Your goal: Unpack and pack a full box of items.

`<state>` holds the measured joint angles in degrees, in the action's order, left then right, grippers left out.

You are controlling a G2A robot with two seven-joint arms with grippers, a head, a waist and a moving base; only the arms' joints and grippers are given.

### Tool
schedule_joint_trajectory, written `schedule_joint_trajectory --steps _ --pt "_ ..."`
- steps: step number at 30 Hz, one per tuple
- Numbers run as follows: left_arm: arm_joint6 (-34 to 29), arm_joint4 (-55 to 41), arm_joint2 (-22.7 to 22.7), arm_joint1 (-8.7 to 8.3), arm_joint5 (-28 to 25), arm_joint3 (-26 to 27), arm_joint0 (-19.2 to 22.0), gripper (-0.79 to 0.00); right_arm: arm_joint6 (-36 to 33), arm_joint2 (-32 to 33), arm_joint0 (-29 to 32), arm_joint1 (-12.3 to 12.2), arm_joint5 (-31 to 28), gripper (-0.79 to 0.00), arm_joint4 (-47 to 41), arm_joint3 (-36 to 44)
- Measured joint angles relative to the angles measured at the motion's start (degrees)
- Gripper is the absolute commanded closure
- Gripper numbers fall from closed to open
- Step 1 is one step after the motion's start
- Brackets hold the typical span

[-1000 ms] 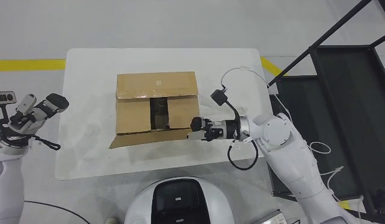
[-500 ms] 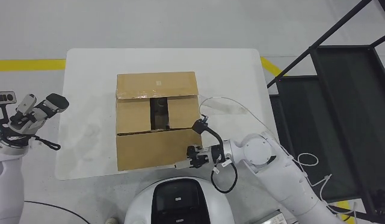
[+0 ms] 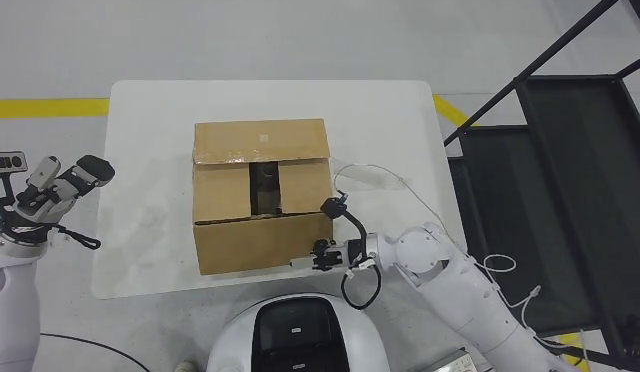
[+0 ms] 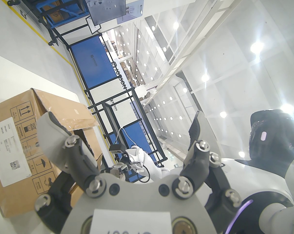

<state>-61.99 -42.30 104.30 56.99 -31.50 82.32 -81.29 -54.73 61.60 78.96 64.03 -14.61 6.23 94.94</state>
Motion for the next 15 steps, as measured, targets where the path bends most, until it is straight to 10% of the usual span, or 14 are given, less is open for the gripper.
schedule_joint_trajectory --steps 5,10,15 --pt "0.0 0.0 0.0 0.00 0.0 0.0 0.0 -0.785 -2.3 3.8 2.3 -1.0 -1.6 -0.785 -3.3 3.9" --pt "0.0 0.0 0.0 0.00 0.0 0.0 0.0 -0.785 -3.9 8.6 5.3 -2.2 -2.5 -0.049 -5.1 8.9" --pt "0.0 0.7 -1.0 0.07 1.2 1.4 -0.4 -0.785 -2.9 12.1 7.2 -2.8 -3.6 0.000 -7.4 10.7"
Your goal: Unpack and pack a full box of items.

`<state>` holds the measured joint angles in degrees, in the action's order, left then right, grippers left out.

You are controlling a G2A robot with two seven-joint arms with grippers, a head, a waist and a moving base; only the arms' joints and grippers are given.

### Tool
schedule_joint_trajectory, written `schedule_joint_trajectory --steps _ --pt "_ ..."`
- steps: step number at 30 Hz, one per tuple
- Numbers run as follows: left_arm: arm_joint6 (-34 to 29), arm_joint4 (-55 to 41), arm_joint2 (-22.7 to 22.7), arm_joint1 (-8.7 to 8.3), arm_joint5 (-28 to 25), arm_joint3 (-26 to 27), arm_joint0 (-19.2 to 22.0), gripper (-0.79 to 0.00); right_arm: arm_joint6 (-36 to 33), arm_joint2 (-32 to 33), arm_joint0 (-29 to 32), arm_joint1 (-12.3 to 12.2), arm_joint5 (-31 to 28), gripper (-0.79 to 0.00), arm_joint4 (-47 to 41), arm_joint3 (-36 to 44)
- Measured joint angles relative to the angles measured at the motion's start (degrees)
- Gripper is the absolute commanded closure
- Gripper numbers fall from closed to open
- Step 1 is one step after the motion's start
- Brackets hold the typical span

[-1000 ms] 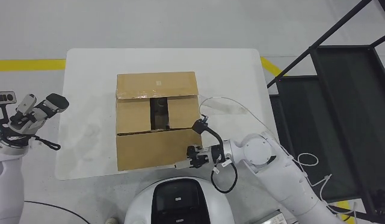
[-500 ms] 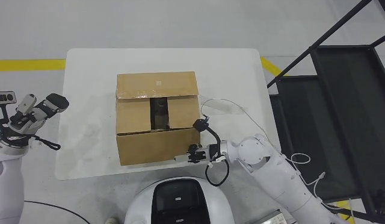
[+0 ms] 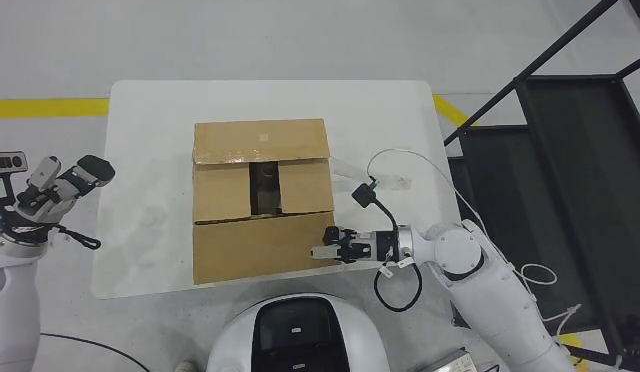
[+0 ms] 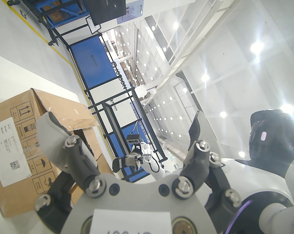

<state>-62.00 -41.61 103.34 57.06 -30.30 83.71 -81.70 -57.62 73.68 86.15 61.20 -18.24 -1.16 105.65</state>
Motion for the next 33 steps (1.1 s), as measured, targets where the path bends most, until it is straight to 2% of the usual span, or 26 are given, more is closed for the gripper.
schedule_joint_trajectory --steps 3,7,17,18,19,27,28,31,33 --pt "-1.0 1.0 -2.3 0.12 2.6 2.5 -0.4 -0.785 1.0 1.6 0.4 -0.2 -0.9 0.000 -1.5 0.0" --pt "-1.8 0.6 -5.8 0.41 5.6 2.9 0.7 -0.785 2.6 3.4 0.5 -0.4 -2.0 0.000 -3.7 -0.7" --pt "-1.7 1.6 -14.7 1.38 10.2 -1.5 5.3 -0.785 6.2 8.4 1.4 -1.0 -4.9 0.000 -9.6 -3.0" --pt "-1.5 1.0 -15.2 1.49 10.6 -2.3 5.8 -0.785 6.5 8.8 1.5 -1.0 -5.0 -0.203 -10.4 -3.2" --pt "-1.4 0.5 -15.5 1.56 10.9 -2.8 6.1 -0.785 6.5 8.8 1.5 -1.0 -5.1 -0.446 -10.6 -3.3" --pt "-1.6 0.2 -15.7 1.59 11.1 -3.1 6.4 -0.785 6.5 8.8 1.5 -1.0 -5.0 -0.446 -10.5 -3.3" --pt "-1.6 0.2 -15.7 1.59 11.1 -3.1 6.4 -0.785 6.5 8.8 1.5 -1.0 -5.0 -0.785 -10.5 -3.3" --pt "-0.8 0.9 -15.9 1.62 11.5 -3.0 6.4 -0.785 6.5 8.8 1.5 -1.0 -5.0 -0.785 -10.5 -3.3" --pt "2.5 3.8 -17.0 1.76 13.0 -3.0 7.0 -0.785 6.5 8.8 1.5 -1.0 -5.0 -0.785 -10.5 -3.3"
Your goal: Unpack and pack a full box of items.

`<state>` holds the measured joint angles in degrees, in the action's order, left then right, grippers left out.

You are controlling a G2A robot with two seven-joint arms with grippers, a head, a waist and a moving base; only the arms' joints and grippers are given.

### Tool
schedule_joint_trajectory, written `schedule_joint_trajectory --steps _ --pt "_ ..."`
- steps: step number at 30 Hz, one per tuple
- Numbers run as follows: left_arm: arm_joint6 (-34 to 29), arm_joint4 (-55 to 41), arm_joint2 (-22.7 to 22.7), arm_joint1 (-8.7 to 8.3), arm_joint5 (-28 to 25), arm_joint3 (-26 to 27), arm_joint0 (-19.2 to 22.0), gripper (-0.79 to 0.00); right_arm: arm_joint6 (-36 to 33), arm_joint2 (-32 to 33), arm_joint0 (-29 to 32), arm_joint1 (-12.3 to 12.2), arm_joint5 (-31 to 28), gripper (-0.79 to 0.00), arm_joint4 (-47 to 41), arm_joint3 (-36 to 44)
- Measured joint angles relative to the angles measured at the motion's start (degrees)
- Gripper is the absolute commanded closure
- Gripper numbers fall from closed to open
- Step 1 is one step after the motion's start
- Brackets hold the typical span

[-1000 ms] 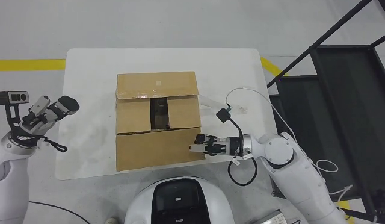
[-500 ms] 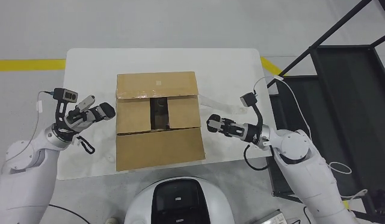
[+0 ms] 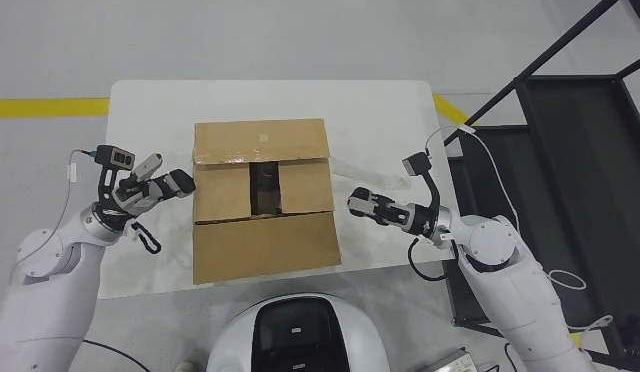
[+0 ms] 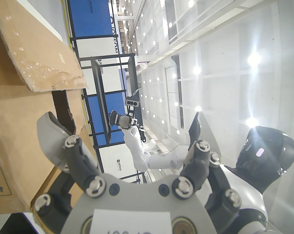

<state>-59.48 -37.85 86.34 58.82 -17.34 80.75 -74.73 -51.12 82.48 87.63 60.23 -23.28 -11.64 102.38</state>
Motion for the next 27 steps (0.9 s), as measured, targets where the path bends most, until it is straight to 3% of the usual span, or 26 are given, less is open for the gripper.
schedule_joint_trajectory --steps 4,10,20,27 --pt "3.9 -0.4 -2.7 0.58 3.7 -2.4 2.3 -0.785 0.0 0.0 0.0 0.0 0.0 -0.785 0.0 0.0" --pt "7.4 -0.6 -5.8 1.55 3.1 -7.1 7.0 -0.785 0.0 0.0 0.0 0.0 0.0 -0.785 0.0 0.0" --pt "5.4 -5.5 -7.2 2.52 3.3 -10.4 13.3 -0.785 0.0 0.0 0.0 0.0 0.0 -0.785 0.0 0.0" --pt "10.3 -8.6 -11.3 4.36 3.5 -13.9 20.4 -0.785 0.0 0.0 0.0 0.0 0.0 -0.785 0.0 0.0"
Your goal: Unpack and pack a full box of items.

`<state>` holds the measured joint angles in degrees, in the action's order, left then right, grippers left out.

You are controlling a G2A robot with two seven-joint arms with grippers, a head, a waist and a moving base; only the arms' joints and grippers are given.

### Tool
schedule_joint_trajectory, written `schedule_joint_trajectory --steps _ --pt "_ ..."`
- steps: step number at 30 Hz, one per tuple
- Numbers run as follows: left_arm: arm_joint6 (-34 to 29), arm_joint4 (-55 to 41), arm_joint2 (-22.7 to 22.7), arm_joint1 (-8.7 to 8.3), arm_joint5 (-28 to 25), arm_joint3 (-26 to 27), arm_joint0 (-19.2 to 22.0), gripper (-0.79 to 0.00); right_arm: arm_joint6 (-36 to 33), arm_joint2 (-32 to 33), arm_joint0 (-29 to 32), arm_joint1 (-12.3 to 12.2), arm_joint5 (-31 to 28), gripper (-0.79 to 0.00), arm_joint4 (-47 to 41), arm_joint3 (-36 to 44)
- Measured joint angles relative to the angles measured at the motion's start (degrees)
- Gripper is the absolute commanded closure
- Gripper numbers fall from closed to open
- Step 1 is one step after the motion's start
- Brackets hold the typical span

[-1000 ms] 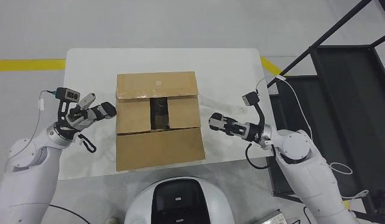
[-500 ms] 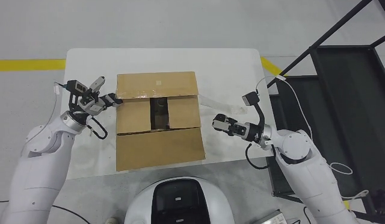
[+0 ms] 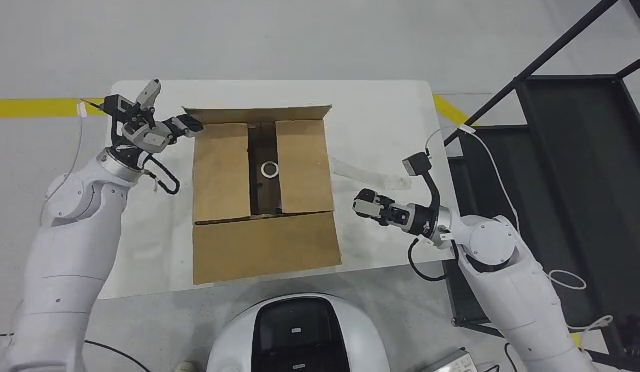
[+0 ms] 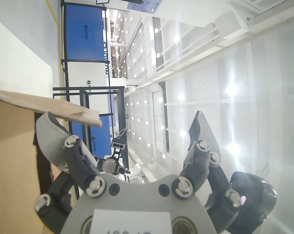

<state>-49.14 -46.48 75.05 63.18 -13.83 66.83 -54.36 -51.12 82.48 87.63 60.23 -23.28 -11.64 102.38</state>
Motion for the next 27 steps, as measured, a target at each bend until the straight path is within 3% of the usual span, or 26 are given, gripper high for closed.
schedule_joint_trajectory --steps 5,12,21,27 --pt "2.9 -0.5 -3.8 1.65 -0.6 -5.7 6.1 -0.785 0.0 0.0 0.0 0.0 0.0 -0.785 0.0 0.0" --pt "12.0 3.6 -10.1 4.64 -2.3 -17.0 15.3 -0.785 0.0 0.0 0.0 0.0 0.0 -0.785 0.0 0.0" --pt "21.2 10.5 -16.9 8.29 -1.8 -29.1 22.2 -0.785 0.0 0.0 0.0 0.0 0.0 -0.785 0.0 0.0" --pt "24.4 11.2 -18.1 9.99 -1.5 -35.0 24.8 -0.785 0.0 0.0 0.0 0.0 0.0 -0.785 0.0 0.0"
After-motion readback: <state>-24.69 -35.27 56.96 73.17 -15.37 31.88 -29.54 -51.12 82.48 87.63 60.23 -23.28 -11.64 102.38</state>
